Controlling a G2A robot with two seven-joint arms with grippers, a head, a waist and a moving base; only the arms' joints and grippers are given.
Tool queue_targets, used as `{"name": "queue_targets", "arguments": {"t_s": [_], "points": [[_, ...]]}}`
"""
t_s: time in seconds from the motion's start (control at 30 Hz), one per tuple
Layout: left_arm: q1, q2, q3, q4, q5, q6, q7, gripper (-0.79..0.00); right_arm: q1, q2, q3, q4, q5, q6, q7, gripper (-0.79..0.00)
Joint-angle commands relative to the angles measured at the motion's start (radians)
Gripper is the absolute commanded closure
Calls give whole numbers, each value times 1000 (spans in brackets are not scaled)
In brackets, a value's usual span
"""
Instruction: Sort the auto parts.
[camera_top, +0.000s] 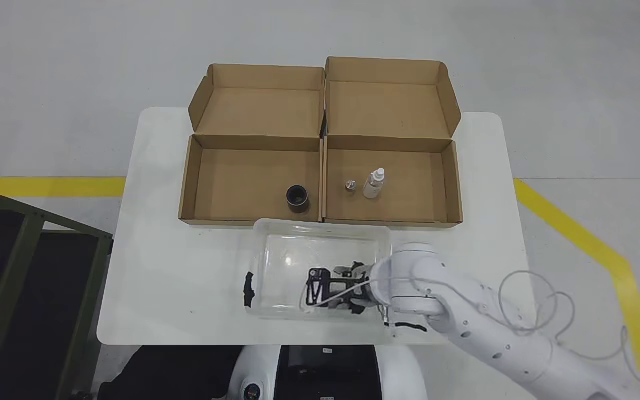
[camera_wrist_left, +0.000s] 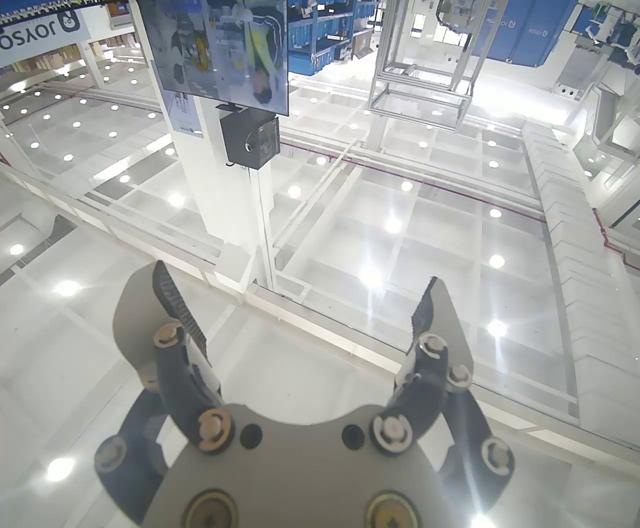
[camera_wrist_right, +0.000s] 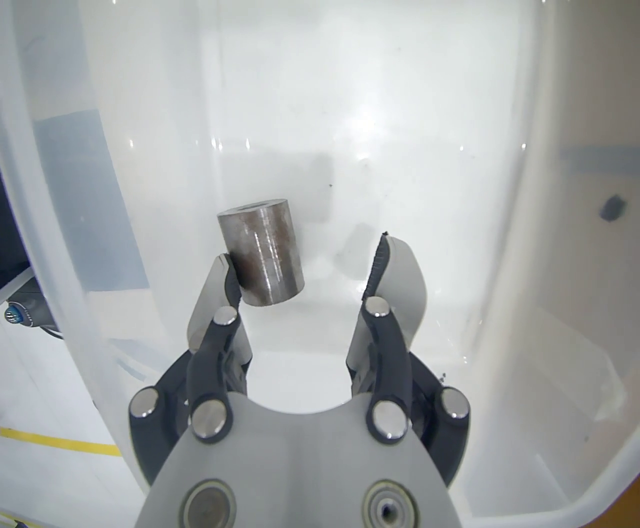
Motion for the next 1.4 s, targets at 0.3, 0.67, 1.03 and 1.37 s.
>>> {"name": "queue_targets", "arguments": {"t_s": [0.3,0.67,1.03,1.37], "points": [[0,0,0,0,0,0,0,-785,12,-16,-24,8,-87,33,-40,-379],[0,0,0,0,0,0,0,-785,-3,-22,-34,14,-122,12,-71,-376],[0,0,0,0,0,0,0,-785,10,-42,-52,58,-134,14,-94,-311],[0,0,0,0,0,0,0,-785,9,-51,-49,59,-151,18,-118,0]]}}
